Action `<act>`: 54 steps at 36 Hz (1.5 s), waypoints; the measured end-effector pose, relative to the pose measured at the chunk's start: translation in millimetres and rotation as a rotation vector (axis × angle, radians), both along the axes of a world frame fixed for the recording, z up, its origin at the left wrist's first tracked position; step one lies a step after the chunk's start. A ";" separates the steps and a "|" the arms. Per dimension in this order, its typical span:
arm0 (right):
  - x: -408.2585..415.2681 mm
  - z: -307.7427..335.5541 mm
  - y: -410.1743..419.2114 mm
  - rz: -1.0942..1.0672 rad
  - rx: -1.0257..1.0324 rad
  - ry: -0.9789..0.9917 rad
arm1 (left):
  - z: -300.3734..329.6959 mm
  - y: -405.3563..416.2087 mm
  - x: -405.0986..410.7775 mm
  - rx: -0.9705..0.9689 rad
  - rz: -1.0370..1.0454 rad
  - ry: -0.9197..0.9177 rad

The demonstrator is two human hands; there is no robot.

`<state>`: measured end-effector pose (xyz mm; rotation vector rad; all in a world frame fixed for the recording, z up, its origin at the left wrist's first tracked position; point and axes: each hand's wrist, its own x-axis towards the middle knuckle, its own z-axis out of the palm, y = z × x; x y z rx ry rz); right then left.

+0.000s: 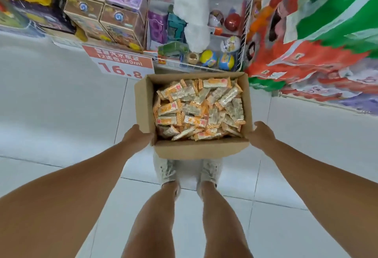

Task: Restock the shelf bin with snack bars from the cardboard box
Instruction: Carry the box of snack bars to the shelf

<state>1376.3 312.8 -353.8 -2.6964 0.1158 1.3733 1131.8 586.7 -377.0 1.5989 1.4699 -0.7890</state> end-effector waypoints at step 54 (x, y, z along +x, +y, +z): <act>-472.4 403.7 210.9 1.513 0.476 0.379 | 458.0 -422.0 -429.6 0.342 2.120 -0.132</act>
